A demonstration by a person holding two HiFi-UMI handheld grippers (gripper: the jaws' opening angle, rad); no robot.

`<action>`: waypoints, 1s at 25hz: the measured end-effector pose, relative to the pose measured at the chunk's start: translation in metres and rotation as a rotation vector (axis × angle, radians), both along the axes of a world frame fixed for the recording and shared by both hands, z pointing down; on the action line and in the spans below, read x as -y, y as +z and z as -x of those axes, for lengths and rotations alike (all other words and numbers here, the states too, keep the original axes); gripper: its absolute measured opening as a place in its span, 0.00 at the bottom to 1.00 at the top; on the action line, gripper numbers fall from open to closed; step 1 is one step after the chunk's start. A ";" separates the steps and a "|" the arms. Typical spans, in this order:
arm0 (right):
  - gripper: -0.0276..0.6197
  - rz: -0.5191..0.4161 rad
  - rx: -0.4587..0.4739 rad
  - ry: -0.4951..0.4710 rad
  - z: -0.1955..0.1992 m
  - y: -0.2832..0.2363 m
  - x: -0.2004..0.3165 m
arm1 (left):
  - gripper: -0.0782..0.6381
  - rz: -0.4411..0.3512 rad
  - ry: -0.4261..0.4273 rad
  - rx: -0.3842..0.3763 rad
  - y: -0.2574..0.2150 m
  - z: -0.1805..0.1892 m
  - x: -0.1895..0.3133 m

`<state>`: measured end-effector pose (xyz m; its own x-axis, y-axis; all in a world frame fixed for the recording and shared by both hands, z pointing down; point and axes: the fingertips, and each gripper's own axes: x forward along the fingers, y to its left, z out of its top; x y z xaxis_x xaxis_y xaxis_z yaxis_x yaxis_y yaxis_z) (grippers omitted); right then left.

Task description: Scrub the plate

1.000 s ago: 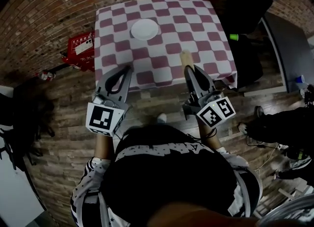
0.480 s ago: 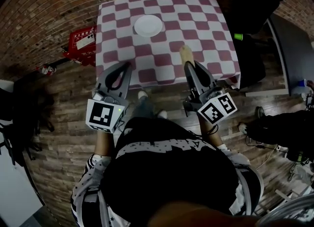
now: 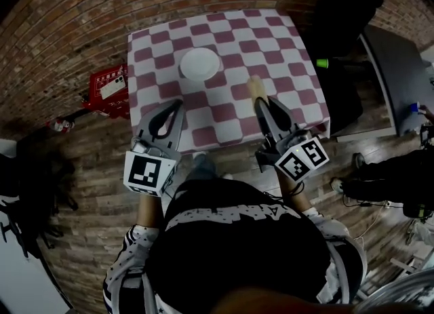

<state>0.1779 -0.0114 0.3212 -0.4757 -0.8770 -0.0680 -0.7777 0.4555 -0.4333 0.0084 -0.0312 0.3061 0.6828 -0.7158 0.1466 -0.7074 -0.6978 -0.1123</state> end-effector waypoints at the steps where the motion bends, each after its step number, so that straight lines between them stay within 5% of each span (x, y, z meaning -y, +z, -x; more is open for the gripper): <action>1: 0.13 -0.002 -0.005 0.002 -0.001 -0.002 0.007 | 0.13 0.009 -0.006 -0.004 0.000 0.001 0.008; 25: 0.13 0.026 -0.112 -0.055 0.060 0.012 0.134 | 0.13 0.035 -0.007 -0.018 0.025 0.038 0.126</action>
<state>0.1175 -0.1456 0.3336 -0.5268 -0.8499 0.0107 -0.7957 0.4887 -0.3579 -0.0291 -0.1573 0.3306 0.6808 -0.7150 0.1592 -0.7137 -0.6964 -0.0755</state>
